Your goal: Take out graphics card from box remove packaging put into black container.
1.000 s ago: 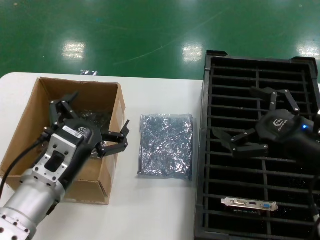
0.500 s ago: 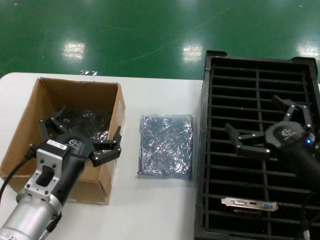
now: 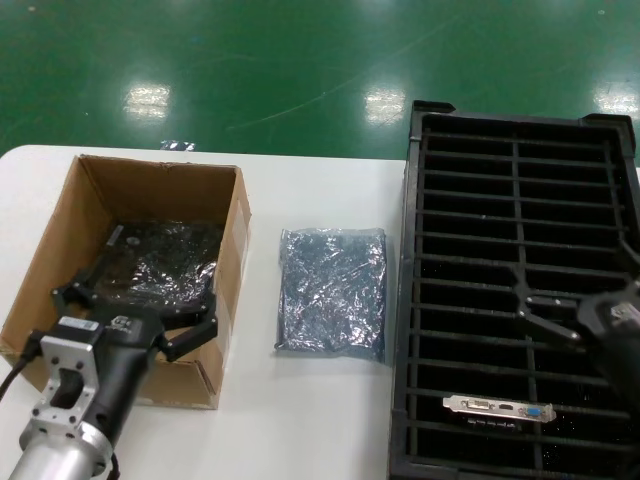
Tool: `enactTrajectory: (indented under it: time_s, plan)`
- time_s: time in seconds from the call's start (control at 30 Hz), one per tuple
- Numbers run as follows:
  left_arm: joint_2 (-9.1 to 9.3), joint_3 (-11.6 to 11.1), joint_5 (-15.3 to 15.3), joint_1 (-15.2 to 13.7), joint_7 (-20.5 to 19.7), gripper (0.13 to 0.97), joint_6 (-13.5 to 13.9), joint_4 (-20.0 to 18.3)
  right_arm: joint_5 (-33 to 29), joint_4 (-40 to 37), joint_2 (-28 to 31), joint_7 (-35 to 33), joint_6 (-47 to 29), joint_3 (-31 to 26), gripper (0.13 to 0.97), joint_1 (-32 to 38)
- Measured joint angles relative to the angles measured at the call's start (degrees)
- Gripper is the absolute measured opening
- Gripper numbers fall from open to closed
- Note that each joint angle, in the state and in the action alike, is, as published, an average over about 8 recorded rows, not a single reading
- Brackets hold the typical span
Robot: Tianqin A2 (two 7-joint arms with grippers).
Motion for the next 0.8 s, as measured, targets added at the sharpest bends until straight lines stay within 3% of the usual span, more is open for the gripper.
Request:
enactTrajectory:
  time_s: [0.2, 0.33, 0.8]
  plan:
    - [-0.51, 0.8, -5.0, 1.6, 1.3, 0.966, -3.3, 0.8, -1.3, 1.0, -3.2, -1.0, 5.3, 2.7, 0.966, -4.4]
    - [-0.69, 1.1, -6.8, 2.2, 1.8, 0.966, -4.5, 1.0, -1.8, 1.4, -4.4, -1.3, 7.3, 3.6, 0.966, -6.0]
    - [-0.73, 1.2, -7.2, 2.3, 1.9, 0.966, -4.7, 1.1, -1.9, 1.4, -4.6, -1.4, 7.7, 3.8, 0.966, -6.3]
